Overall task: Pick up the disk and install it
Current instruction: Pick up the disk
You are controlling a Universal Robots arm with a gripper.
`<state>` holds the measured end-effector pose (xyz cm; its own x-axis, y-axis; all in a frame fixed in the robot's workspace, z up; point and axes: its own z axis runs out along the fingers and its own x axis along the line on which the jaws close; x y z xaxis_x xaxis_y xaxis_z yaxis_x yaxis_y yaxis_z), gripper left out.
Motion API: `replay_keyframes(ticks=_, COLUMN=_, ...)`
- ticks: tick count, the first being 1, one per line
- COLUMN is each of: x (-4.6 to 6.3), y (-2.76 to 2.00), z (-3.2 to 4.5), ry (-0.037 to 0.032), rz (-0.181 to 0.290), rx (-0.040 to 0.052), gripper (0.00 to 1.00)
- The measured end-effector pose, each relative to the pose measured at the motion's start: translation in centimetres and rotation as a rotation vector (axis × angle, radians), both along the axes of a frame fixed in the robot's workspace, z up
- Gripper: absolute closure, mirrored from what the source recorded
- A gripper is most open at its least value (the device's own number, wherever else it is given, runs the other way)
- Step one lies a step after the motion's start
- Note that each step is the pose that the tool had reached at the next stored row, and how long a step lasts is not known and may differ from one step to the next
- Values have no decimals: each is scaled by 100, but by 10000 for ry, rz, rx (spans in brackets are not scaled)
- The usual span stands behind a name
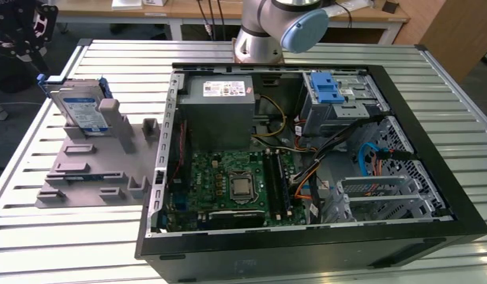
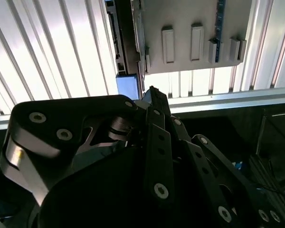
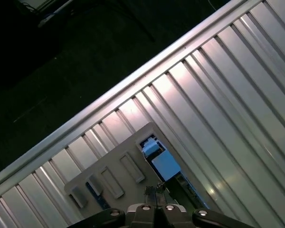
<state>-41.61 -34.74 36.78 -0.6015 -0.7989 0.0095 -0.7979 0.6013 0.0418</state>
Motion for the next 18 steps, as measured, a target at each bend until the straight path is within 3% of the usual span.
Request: replay_keyframes(ticks=18, x=0, y=0, z=0, ry=0, rz=2131, rx=0, gripper=89)
